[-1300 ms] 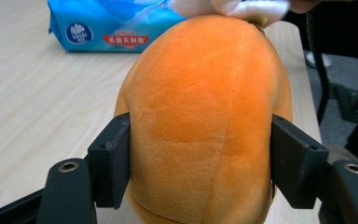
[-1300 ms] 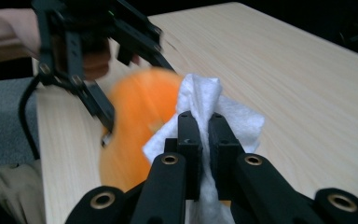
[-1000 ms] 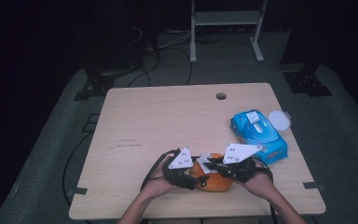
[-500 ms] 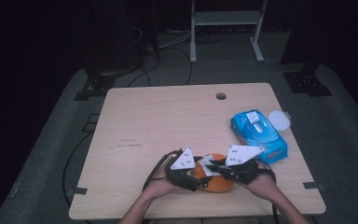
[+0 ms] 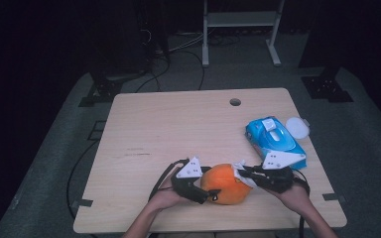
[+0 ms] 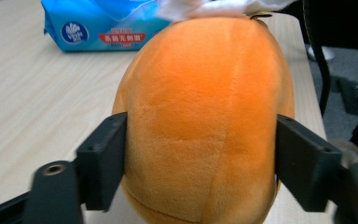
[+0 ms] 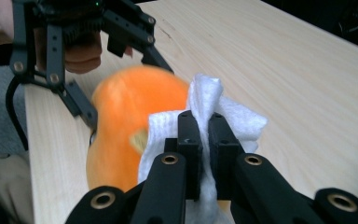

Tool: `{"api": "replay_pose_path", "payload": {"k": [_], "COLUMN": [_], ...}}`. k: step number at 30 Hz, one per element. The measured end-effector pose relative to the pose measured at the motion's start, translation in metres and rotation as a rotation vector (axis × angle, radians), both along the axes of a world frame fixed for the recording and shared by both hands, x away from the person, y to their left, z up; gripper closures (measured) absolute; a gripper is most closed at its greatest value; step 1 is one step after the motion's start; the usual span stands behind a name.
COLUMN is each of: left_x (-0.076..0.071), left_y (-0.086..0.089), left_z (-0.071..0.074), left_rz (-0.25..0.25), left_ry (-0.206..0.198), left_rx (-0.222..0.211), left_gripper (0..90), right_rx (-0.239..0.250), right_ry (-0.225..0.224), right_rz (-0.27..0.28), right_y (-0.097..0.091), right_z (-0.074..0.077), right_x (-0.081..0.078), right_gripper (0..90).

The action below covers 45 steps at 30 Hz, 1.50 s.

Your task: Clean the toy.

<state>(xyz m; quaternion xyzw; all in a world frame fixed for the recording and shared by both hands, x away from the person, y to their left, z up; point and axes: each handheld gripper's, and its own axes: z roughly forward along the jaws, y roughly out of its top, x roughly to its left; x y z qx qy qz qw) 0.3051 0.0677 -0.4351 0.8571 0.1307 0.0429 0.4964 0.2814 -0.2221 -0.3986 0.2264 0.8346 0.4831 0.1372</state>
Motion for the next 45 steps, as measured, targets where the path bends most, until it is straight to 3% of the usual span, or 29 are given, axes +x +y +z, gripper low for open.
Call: {"api": "replay_pose_path", "payload": {"k": [4, 6, 8, 10, 12, 17, 20, 23, 26, 28, 31, 35, 40, 45], "left_x": [0.003, 0.002, -0.001, -0.002, -0.002, 0.004, 0.012, 0.021, 0.027, 0.027, 0.025, 0.024, 0.020, 0.020], "left_y": [-0.002, -0.008, -0.010, -0.007, -0.004, -0.002, 0.004, 0.010, 0.016, 0.019, 0.023, 0.028, 0.030, 0.034], "left_z": [0.006, 0.005, 0.004, 0.007, 0.012, 0.023, 0.020, 0.007, 0.002, 0.004, 0.006, 0.002, 0.001, -0.002], "left_rz": [0.007, 0.000, 0.003, 0.000, -0.006, 0.001, 0.010, 0.030, 0.053, 0.077, 0.088, 0.092, 0.086, 0.076], "left_ry": [0.097, 0.110, 0.078, 0.042, -0.010, -0.165, -0.182, -0.126, -0.013, 0.013, 0.054, 0.067, 0.036, 0.040], "left_rx": [-0.025, 0.015, 0.045, 0.032, -0.013, -0.041, -0.037, -0.008, -0.027, -0.031, -0.056, -0.080, -0.055, -0.046], "left_gripper": [8.0, 5.8, 10.6, 25.4, 34.3, 36.5, 36.2, 31.0, 19.1, 12.8, 10.2, 15.1, 22.3, 24.1], "right_rx": [0.040, 0.052, 0.039, 0.034, 0.037, 0.047, 0.027, -0.004, 0.007, 0.021, 0.015, 0.003, -0.005, -0.004], "right_ry": [0.035, 0.036, 0.028, 0.011, -0.003, -0.052, -0.074, -0.055, -0.036, -0.036, -0.044, -0.062, -0.072, -0.078], "right_rz": [0.008, 0.032, 0.046, 0.051, 0.046, 0.024, 0.016, 0.018, 0.019, 0.019, 0.028, 0.037, 0.035, 0.031], "right_y": [-0.005, -0.001, 0.005, 0.008, 0.008, 0.010, 0.018, 0.028, 0.035, 0.038, 0.042, 0.047, 0.047, 0.045], "right_z": [-0.009, -0.011, -0.010, -0.008, -0.003, 0.013, 0.015, 0.004, -0.004, -0.006, -0.006, -0.007, -0.007, -0.007], "right_x": [-0.008, -0.012, -0.016, -0.018, -0.018, -0.011, -0.001, 0.009, 0.014, 0.016, 0.013, 0.006, 0.004, 0.004], "right_gripper": [84.9, 84.9, 84.9, 84.9, 84.9, 84.9, 84.9, 84.9, 84.9, 84.9, 84.9, 84.8, 84.8, 84.8]}}
